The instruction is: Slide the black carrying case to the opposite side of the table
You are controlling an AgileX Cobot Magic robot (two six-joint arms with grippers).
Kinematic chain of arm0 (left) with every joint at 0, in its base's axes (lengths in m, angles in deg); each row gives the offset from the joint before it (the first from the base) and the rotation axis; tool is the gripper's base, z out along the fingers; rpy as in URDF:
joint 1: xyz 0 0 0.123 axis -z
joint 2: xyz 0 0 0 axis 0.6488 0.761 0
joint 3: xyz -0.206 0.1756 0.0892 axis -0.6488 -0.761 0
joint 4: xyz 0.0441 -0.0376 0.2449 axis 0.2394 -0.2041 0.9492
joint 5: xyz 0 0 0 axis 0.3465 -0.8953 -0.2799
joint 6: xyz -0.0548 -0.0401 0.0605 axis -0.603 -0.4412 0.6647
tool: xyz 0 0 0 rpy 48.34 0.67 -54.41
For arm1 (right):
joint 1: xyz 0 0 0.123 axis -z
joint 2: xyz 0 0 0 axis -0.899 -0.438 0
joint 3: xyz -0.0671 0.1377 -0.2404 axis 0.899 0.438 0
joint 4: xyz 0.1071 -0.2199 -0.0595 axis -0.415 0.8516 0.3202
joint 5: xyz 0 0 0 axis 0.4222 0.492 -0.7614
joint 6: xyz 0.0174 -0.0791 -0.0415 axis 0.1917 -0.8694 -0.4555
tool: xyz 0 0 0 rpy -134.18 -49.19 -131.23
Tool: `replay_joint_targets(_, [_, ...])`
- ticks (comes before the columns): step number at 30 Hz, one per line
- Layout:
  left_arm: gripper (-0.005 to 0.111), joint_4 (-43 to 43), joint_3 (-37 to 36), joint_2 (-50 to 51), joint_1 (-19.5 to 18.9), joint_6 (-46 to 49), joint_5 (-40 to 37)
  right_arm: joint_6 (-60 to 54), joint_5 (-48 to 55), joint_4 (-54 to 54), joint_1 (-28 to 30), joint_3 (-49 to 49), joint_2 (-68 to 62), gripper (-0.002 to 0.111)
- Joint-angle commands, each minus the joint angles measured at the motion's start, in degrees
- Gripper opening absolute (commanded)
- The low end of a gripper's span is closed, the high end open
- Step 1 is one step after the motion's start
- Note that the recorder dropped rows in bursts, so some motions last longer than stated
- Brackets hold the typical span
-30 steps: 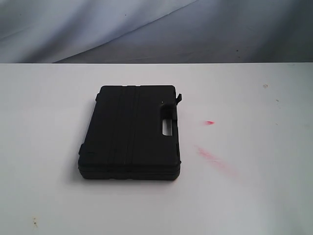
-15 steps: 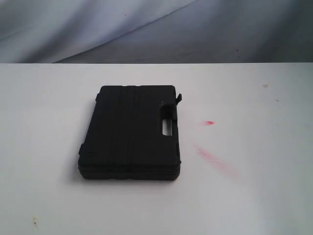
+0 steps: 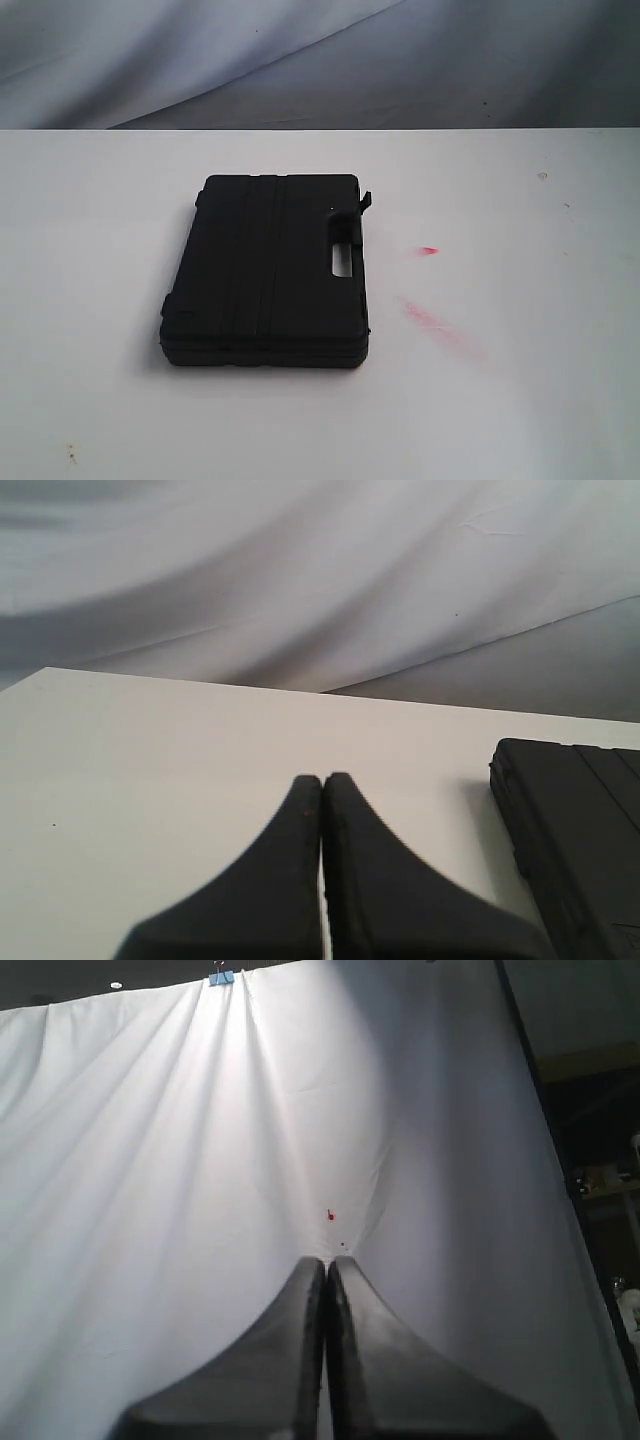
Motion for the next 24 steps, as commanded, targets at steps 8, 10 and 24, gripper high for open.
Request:
replay_joint_targets(8, [0.001,-0.6,-0.3,-0.3,-0.2,0.0,0.0,12.1,-5.2,1.1,0.4,0.2,0.2,0.000])
replay_joint_targets(10, [0.001,-0.6,-0.3,-0.3,-0.2,0.5,0.0,12.3,-2.0,9.1,0.4,-0.7,0.2,0.000])
replay_joint_targets(24, [0.001,-0.6,-0.3,-0.3,-0.2,0.5,0.0,22.4,18.4,30.2,0.4,-26.3,0.2,0.000])
